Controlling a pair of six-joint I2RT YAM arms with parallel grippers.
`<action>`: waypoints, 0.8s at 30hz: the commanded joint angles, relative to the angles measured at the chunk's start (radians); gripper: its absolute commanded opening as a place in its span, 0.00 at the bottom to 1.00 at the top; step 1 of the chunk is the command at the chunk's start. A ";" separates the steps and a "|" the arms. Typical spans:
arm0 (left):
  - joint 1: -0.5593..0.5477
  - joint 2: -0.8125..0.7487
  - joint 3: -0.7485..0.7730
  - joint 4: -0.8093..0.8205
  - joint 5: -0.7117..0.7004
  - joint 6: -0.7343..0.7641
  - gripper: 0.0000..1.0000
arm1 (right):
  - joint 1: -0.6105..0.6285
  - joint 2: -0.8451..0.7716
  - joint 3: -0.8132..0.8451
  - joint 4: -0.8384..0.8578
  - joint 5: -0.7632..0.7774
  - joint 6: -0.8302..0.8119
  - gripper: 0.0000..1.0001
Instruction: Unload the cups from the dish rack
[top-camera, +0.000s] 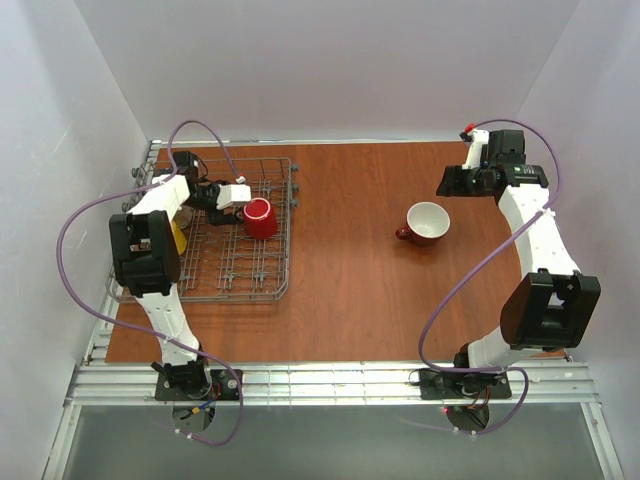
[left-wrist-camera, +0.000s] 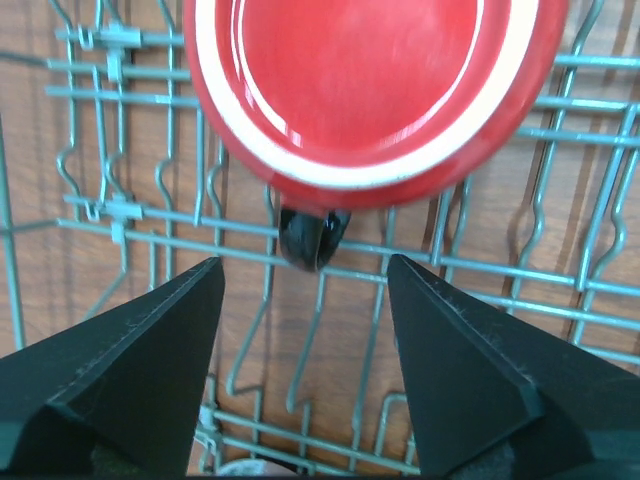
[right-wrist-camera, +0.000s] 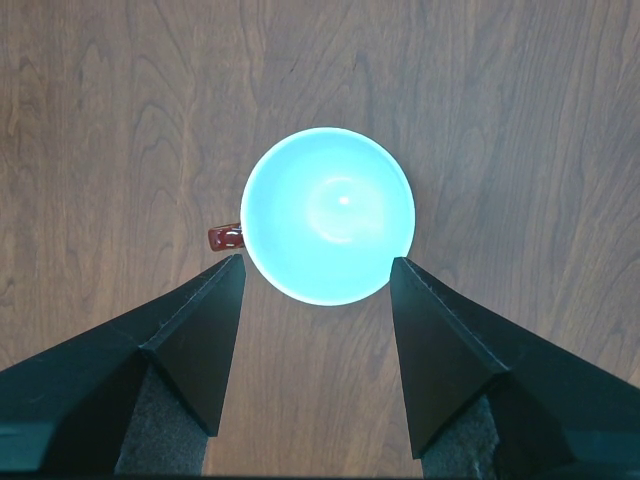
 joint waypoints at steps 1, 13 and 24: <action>-0.026 0.019 0.034 0.007 0.035 0.028 0.62 | -0.003 -0.037 -0.016 0.039 -0.022 0.003 0.55; -0.032 0.125 0.157 -0.092 0.037 0.069 0.43 | -0.003 -0.028 -0.039 0.065 -0.029 0.001 0.55; -0.035 0.099 0.132 -0.140 0.048 0.065 0.00 | -0.003 -0.036 -0.070 0.101 -0.043 0.010 0.55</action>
